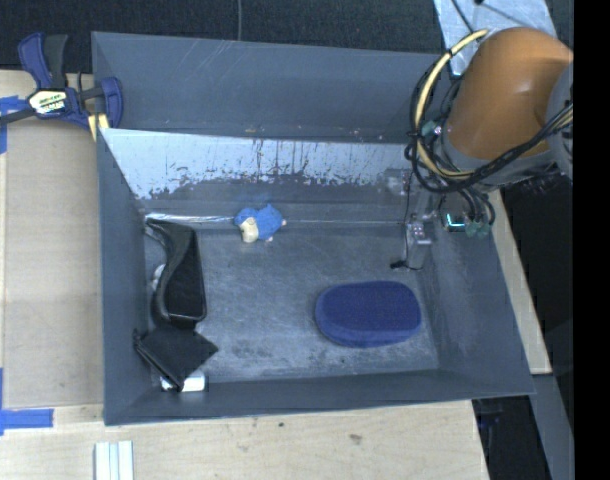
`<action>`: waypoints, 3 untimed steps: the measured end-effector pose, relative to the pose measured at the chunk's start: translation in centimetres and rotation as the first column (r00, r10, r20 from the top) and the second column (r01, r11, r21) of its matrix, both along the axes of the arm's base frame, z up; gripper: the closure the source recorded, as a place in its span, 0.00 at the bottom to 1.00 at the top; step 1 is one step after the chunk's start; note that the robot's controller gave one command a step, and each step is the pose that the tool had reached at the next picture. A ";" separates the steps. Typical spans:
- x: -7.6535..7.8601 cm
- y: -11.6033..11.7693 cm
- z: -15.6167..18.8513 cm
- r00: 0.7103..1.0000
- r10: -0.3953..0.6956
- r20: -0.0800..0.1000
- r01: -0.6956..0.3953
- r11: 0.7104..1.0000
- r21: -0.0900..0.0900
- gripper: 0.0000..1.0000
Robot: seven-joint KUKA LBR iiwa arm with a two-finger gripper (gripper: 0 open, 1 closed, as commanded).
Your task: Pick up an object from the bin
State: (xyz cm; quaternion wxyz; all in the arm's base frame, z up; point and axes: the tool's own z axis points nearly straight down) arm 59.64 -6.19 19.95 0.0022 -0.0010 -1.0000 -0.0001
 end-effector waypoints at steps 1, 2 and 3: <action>-7.3 0.4 -5.9 0.989 -0.147 -0.002 0.147 0.989 0.000 0.00; -6.1 0.2 -13.2 0.980 -0.199 -0.004 0.199 0.980 0.000 0.00; -5.4 0.0 -12.5 0.980 -0.199 0.020 0.199 0.980 0.001 1.00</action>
Offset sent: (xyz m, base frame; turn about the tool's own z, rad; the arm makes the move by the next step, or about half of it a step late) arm -0.0706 0.0047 -0.0565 0.1462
